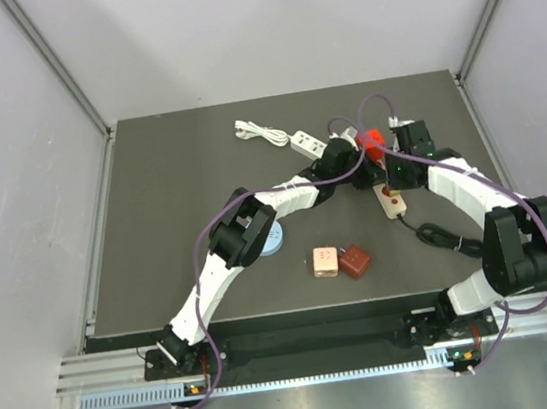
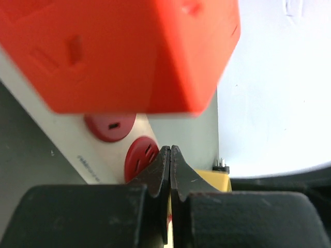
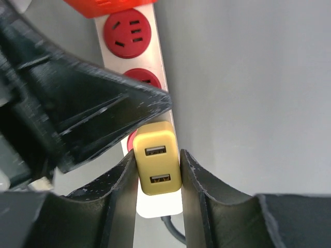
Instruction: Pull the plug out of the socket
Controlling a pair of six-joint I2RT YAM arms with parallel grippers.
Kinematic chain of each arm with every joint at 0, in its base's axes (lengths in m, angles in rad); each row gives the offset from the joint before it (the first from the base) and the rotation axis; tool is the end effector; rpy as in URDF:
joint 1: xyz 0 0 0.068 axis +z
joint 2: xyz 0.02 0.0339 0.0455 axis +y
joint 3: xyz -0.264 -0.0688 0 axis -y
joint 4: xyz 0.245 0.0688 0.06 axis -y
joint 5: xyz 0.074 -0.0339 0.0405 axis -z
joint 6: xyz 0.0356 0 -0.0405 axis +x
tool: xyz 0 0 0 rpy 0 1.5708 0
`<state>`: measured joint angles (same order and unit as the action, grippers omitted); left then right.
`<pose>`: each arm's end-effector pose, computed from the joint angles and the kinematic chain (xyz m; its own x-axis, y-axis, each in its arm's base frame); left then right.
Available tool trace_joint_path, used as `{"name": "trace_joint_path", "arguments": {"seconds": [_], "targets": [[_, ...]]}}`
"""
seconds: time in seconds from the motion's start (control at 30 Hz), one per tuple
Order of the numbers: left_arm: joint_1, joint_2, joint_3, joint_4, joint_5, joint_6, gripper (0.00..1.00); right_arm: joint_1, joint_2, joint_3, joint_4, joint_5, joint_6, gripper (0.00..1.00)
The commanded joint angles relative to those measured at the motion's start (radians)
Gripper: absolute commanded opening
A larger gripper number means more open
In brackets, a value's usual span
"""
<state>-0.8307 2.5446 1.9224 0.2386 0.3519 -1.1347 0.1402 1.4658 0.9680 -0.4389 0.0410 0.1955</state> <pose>0.3767 -0.4306 0.1277 -0.9303 -0.2431 -0.2748 0.1551 0.4182 -0.8950 0.2984 0.0406 0.2235 -0.8050 0.0824 -0.5876 0.0416 0.9957 0.0827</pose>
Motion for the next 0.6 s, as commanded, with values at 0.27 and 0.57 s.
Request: {"name": "trace_joint_path", "arguments": {"seconds": [0.27, 0.57], "targets": [[-0.010, 0.129, -0.053, -0.354, -0.051, 0.092, 0.00, 0.174, -0.156, -0.031, 0.325, 0.396, -0.095, 0.00], [-0.025, 0.134, -0.098, -0.320, -0.042, 0.082, 0.00, 0.026, -0.065, 0.178, 0.157, 0.185, 0.093, 0.00]]}}
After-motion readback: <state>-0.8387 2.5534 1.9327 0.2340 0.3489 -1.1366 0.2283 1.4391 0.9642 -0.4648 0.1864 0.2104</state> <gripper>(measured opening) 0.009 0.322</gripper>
